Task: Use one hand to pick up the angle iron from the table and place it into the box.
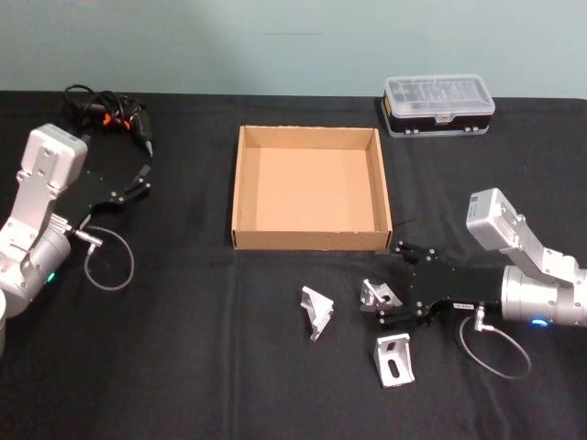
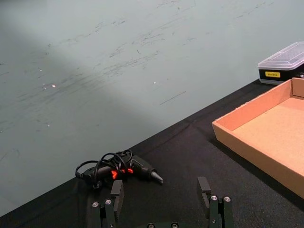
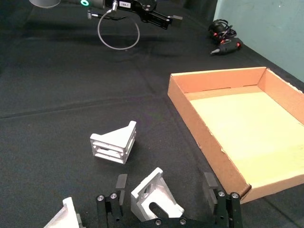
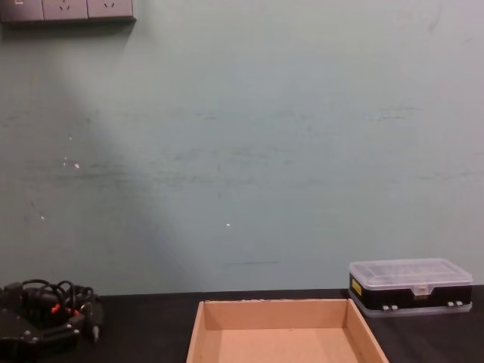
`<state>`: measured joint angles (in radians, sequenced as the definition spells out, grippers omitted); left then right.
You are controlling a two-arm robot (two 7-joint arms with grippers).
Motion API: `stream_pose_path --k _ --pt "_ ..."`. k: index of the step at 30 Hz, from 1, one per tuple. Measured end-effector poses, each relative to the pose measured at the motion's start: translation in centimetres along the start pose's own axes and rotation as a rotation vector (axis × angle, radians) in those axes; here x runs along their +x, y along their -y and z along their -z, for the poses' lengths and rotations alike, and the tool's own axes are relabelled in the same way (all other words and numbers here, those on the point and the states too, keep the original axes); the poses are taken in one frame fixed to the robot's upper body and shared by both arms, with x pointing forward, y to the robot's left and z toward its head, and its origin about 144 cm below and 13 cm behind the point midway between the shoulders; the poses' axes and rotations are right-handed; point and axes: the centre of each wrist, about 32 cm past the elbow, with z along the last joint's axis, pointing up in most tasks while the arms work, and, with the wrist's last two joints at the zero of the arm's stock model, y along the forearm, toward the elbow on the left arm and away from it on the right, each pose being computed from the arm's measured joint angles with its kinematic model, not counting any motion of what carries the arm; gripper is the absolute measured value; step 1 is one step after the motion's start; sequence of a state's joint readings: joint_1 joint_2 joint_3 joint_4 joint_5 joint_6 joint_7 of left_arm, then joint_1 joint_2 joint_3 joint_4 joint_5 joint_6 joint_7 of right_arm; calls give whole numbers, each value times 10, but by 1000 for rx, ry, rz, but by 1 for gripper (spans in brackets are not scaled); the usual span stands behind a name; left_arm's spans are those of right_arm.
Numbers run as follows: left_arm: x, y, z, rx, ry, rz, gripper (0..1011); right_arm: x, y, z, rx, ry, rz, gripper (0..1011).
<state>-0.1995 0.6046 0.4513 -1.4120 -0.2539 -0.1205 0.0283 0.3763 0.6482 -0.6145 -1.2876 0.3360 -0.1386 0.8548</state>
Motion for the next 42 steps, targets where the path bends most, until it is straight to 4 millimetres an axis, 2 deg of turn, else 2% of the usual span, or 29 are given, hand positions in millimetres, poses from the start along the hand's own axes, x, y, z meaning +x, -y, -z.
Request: stream_pose_path --k 20,23,28,42 --pt "0 0 0 0 0 0 1011 0 -9 1 -30 -2 -9 1000" --pt "0 0 0 0 0 0 1011 0 -8 1 -28 -2 -8 964" --pt "0 0 0 0 0 0 1011 0 -8 1 -26 -2 -8 862" --pt "0 0 0 0 0 0 1011 0 -8 1 -22 -1 -9 426"
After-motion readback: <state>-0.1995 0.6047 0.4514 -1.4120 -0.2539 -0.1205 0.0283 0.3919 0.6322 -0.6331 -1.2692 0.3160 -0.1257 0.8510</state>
